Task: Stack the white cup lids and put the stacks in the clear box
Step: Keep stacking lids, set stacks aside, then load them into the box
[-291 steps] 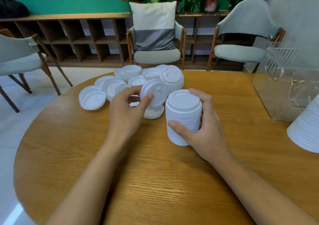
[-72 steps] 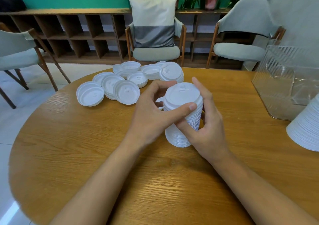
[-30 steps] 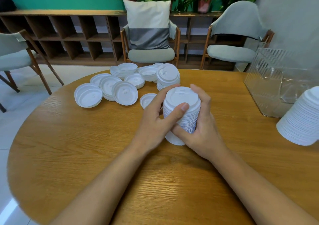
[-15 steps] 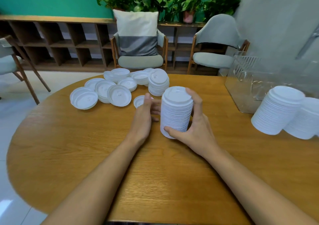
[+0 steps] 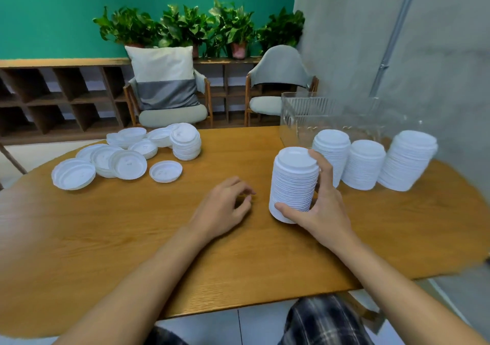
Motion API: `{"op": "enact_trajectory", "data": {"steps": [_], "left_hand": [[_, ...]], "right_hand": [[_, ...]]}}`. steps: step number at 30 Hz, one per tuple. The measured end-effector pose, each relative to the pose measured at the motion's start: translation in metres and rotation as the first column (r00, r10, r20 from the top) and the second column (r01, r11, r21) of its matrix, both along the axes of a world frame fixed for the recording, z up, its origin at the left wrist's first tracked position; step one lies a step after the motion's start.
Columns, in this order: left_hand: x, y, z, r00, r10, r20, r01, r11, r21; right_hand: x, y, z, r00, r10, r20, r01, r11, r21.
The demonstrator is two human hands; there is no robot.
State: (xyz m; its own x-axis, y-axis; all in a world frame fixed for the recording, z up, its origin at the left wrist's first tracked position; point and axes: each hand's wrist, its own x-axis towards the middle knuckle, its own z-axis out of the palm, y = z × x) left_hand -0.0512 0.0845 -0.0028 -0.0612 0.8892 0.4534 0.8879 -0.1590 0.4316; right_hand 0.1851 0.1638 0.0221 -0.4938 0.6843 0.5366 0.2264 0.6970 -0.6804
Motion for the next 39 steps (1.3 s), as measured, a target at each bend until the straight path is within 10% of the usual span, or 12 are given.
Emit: {"op": "enact_trajectory", "data": {"steps": [39], "left_hand": [[0.178,0.133,-0.013,0.953,-0.303,-0.027,0.303,0.953,0.011]], "right_hand": [[0.194,0.120,-0.013,0.890,-0.456,0.009,0.456,0.890,-0.010]]}}
